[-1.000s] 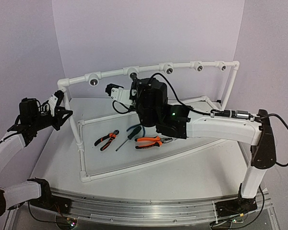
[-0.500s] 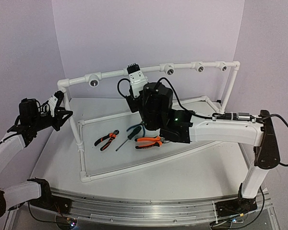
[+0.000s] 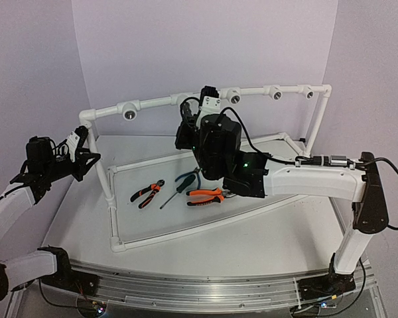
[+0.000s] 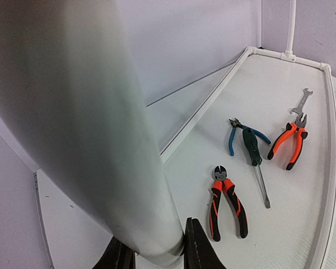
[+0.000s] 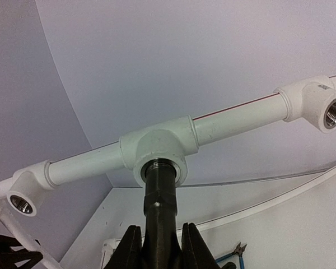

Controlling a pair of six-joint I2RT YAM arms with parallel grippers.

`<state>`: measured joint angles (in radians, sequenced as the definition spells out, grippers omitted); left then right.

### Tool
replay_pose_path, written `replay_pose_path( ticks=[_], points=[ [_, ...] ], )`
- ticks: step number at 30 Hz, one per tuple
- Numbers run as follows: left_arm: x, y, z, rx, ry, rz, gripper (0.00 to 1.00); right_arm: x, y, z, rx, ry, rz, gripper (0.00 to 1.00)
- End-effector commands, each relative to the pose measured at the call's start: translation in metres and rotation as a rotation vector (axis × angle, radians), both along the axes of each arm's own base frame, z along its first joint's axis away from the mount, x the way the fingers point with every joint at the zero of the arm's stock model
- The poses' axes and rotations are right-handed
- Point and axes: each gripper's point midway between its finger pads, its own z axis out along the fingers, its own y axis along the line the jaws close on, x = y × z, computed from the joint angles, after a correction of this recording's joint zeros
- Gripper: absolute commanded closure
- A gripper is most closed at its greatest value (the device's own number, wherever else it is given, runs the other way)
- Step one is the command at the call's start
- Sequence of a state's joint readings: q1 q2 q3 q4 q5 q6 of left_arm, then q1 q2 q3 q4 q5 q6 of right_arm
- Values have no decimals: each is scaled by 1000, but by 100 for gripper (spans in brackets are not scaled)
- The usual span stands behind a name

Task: Install the water faucets

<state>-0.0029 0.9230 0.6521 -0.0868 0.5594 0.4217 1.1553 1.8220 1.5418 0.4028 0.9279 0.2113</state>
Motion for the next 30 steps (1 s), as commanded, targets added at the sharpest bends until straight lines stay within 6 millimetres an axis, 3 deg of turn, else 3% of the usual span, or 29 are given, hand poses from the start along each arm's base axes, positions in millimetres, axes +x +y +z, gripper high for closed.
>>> replay_pose_path(
  ticks=[1,12,20,21,25,30],
  points=[
    [-62,-20,-110,103,361,-192,100,8,-7,-15,113,71,-8,100],
    [-61,-20,-108,103,350,-195,100,2,-21,-24,614,240,-11,100],
    [-62,-21,-108,107,341,-201,100,0,-23,-16,646,242,4,99],
    [-62,-20,-108,107,340,-200,100,-1,-25,-17,649,245,0,96],
    [-62,-21,-107,112,336,-203,100,-4,-30,-17,680,259,6,59],
    [-62,-21,-105,113,329,-209,100,-10,-30,1,640,238,64,41]
  ],
)
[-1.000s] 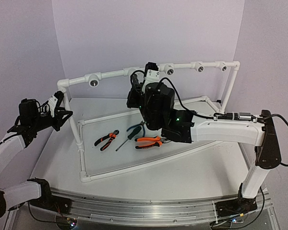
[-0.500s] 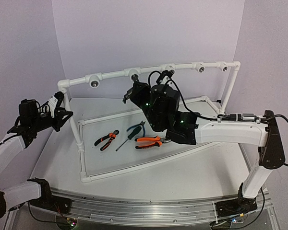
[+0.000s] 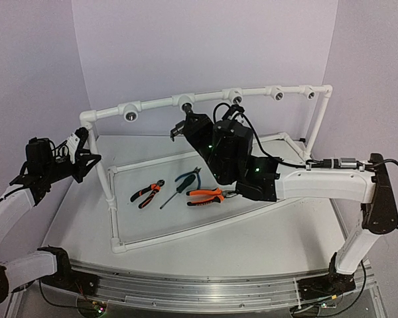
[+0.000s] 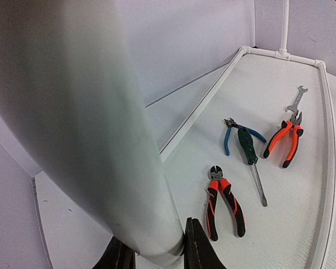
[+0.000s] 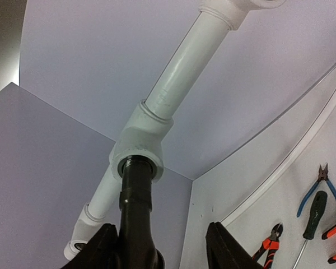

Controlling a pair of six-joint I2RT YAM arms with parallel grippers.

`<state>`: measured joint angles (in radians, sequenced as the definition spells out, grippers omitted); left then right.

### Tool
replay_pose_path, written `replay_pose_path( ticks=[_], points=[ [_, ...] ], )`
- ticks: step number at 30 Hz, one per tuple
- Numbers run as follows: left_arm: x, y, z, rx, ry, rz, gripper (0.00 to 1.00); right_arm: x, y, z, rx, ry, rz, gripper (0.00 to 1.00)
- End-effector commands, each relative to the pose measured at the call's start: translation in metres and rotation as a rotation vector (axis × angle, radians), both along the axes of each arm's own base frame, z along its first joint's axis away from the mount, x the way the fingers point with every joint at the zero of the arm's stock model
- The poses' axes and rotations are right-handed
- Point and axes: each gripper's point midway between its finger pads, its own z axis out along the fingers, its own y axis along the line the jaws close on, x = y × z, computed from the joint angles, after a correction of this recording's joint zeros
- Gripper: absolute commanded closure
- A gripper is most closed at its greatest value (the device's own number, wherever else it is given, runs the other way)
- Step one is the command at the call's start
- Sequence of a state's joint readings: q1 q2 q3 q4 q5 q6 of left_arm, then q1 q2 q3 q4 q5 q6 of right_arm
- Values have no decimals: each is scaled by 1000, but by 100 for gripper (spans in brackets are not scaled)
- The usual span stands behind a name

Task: Install the water faucets

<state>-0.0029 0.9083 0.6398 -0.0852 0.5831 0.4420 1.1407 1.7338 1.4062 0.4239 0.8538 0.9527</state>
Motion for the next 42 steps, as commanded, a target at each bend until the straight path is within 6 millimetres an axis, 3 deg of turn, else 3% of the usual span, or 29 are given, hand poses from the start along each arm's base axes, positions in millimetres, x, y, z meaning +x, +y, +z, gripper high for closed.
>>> replay_pose_path(
  ticks=[1,6,14,19,23,27,31,36,39,42],
  points=[
    [-57,-18,-105,112,341,-179,100,-5,-15,16,-46,-19,7,39],
    [-56,-18,-105,114,339,-181,100,-14,-9,34,-68,-61,85,29],
    [-56,-17,-105,121,341,-182,100,-35,-20,58,-274,-182,89,27],
    [-57,-17,-105,123,343,-183,100,-46,-40,73,-703,-324,29,27],
    [-57,-17,-105,124,340,-185,100,-59,-37,85,-1251,-555,1,26],
    [-58,-18,-104,124,342,-188,100,-68,-21,78,-1753,-754,-15,24],
    [-58,-17,-105,125,347,-187,100,-70,-2,48,-2214,-954,5,21],
    [-59,-18,-104,120,354,-187,100,-66,12,33,-2393,-1062,76,25],
    [-59,-18,-104,125,352,-191,100,-53,15,18,-2524,-1069,139,29],
    [-59,-18,-103,123,349,-194,100,-42,19,16,-2573,-1062,140,32]
  ],
)
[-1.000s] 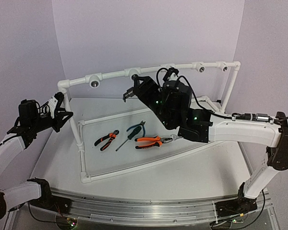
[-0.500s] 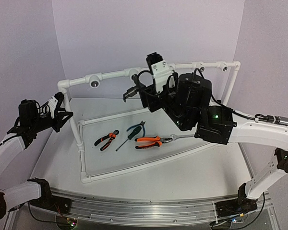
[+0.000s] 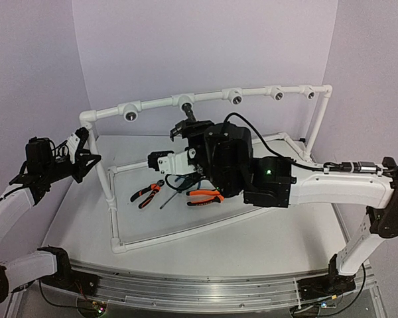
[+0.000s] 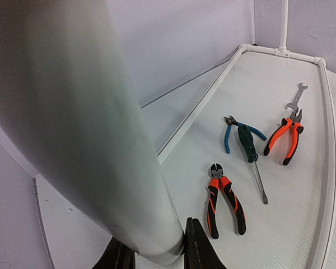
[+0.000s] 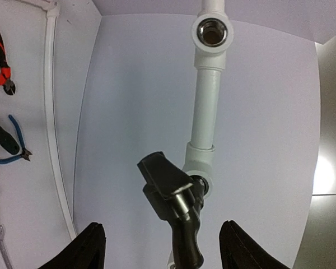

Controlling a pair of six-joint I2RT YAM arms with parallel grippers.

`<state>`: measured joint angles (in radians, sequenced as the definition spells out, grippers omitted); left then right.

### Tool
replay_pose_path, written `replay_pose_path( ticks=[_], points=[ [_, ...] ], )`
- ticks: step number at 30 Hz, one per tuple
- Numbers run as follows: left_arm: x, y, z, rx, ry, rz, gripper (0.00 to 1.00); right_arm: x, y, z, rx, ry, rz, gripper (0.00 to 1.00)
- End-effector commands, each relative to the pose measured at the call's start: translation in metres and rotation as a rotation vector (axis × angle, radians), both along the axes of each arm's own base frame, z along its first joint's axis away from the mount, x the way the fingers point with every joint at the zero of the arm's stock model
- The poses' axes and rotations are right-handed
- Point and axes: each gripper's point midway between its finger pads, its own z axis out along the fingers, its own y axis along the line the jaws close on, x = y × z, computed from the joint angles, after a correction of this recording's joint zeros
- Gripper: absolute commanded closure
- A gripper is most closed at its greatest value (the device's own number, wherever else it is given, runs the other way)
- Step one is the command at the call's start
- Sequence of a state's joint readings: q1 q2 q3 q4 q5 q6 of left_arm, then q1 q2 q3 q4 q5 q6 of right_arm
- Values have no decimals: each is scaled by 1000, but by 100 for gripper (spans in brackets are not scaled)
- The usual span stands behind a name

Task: Install the water faucets

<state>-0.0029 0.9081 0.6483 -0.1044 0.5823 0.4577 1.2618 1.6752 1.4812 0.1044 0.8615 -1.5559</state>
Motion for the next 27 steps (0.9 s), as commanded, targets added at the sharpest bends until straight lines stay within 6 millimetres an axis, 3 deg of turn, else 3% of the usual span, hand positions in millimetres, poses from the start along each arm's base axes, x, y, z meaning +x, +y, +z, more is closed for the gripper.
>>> replay_pose_path(
  ticks=[1,14,21,27],
  points=[
    [-58,-18,-102,111,346,-188,100,18,2,17,-127,-80,-13,32],
    [-58,-19,-102,106,350,-187,100,48,4,11,-186,-92,-58,47],
    [-58,-18,-102,106,350,-185,100,55,7,12,-162,-92,-70,65],
    [-59,-19,-102,103,352,-185,100,57,9,23,-77,-105,-85,81]
  ],
)
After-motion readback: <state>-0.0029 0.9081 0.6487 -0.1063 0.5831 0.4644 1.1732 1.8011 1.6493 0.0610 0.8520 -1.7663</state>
